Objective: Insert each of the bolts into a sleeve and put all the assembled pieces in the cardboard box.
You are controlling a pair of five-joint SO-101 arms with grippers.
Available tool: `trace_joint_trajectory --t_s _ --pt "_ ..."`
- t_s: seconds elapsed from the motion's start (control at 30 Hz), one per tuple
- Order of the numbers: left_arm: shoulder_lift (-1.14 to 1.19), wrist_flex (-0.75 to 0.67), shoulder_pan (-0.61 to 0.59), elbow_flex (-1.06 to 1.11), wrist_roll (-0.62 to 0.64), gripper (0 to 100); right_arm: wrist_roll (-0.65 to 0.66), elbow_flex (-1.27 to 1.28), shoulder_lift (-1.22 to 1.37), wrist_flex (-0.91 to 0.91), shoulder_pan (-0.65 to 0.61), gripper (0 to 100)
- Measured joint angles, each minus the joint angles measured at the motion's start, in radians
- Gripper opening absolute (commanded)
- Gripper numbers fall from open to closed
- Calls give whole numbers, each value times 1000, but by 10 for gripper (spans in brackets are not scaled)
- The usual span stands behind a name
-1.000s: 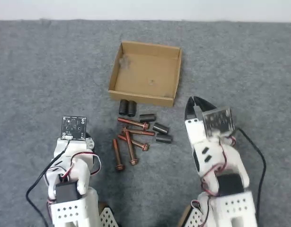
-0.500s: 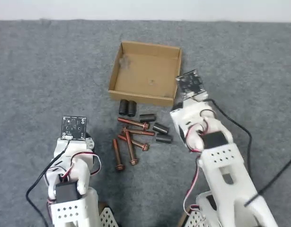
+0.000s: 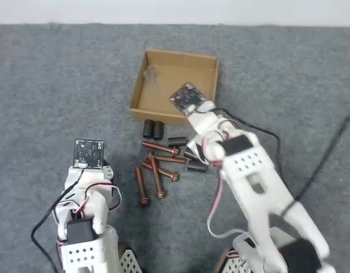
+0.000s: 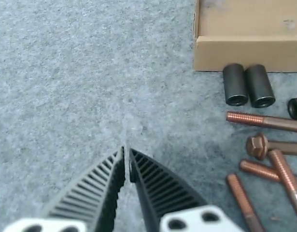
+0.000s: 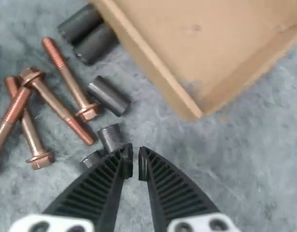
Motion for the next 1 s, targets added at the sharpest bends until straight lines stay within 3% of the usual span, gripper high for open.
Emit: trace_joint_trajectory --t_s 0.2,0.63,1.0 --pt "0 0 0 0 0 12 60 -158 230 58 -11 61" --pt "0 0 61 0 0 12 157 -207 356 60 -23 199" --pt "0 0 61 0 0 12 250 -215 442 95 -48 199"
